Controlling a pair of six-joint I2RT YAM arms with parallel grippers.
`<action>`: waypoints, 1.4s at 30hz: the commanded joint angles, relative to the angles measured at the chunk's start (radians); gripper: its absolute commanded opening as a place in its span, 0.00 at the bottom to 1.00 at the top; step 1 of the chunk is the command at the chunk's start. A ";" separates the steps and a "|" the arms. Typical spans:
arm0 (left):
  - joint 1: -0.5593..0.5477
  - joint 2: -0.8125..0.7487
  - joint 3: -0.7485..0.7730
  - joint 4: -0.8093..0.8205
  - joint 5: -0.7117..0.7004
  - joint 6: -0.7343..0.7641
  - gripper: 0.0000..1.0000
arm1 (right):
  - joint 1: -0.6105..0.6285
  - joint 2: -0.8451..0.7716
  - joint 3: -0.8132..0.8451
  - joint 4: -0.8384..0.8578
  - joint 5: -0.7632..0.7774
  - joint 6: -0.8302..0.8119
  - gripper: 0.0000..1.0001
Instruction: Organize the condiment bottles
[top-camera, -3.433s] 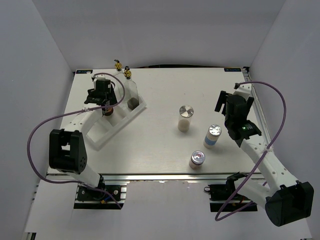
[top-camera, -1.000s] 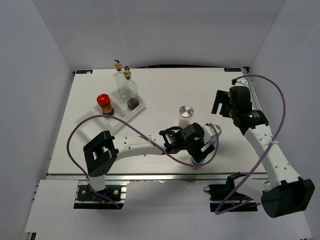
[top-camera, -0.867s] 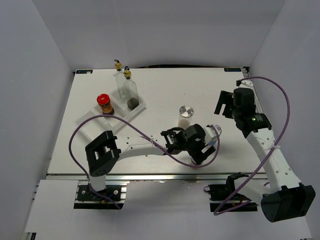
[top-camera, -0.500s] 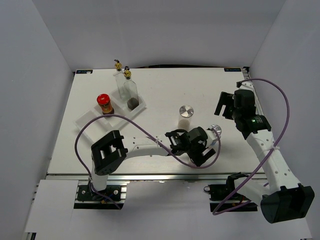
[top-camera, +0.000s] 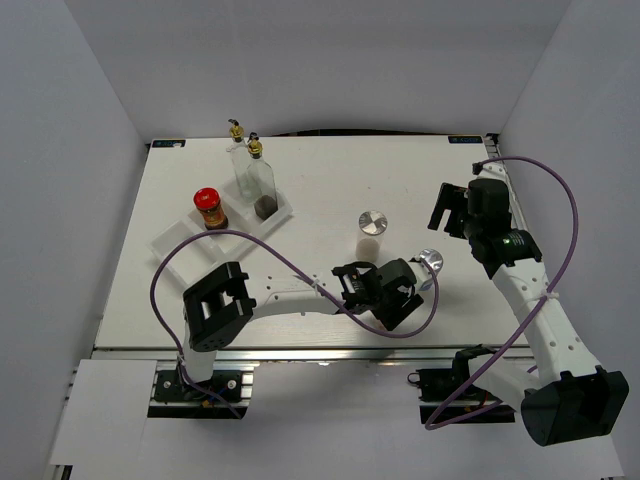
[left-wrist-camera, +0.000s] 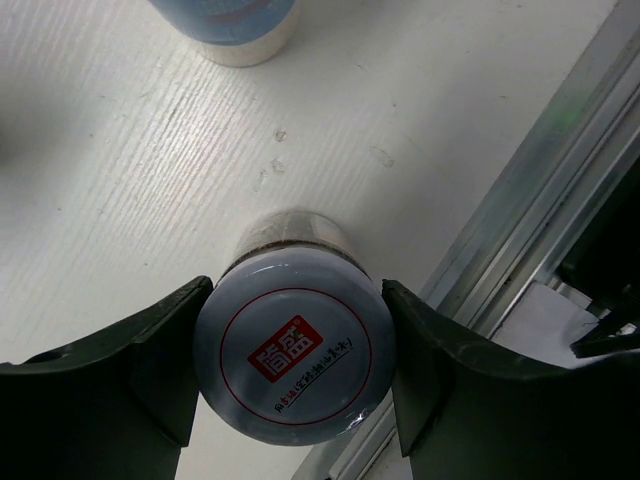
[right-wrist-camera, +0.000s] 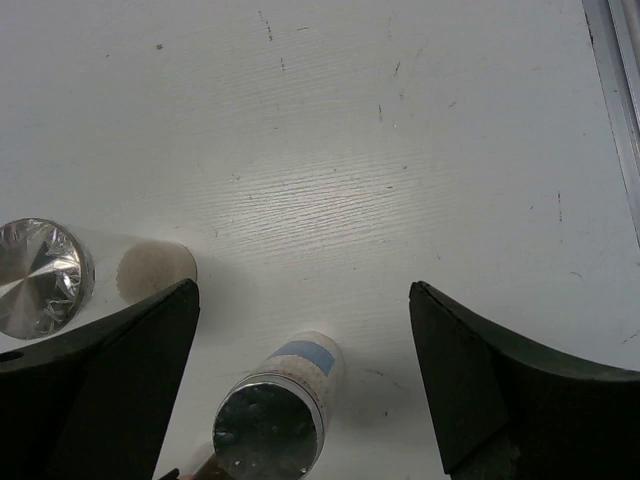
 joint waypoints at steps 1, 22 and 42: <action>-0.004 -0.070 0.017 -0.022 -0.066 -0.019 0.29 | -0.006 -0.016 -0.010 0.040 0.015 0.015 0.89; 0.559 -0.476 -0.204 -0.068 -0.557 -0.196 0.00 | -0.006 -0.041 -0.030 0.055 0.073 0.009 0.89; 0.941 -0.415 -0.233 0.001 -0.394 -0.208 0.00 | -0.006 0.016 -0.018 0.032 0.148 0.007 0.89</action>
